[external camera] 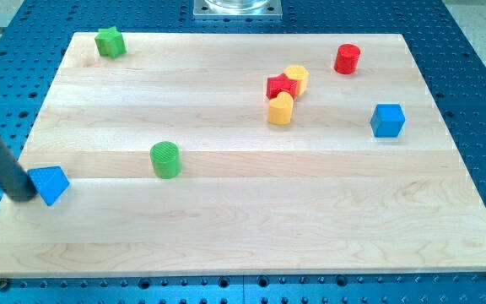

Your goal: Make a diagonal line of triangle hexagon green circle and red star

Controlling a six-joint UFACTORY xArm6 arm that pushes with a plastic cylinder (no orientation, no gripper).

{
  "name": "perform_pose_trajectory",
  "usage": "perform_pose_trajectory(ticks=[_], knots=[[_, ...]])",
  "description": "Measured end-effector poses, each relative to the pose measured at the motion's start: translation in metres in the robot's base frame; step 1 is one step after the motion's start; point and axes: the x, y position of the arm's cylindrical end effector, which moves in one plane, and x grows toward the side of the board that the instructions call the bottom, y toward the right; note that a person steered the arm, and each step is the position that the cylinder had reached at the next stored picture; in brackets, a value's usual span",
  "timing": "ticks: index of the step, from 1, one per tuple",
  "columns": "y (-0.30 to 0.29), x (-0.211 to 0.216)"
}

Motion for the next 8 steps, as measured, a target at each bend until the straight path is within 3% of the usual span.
perform_pose_trajectory(ticks=[1,2,3,5,8], knots=[[0.021,-0.053],[0.016,-0.027],[-0.005,0.034],[0.065,-0.023],[0.094,-0.01]])
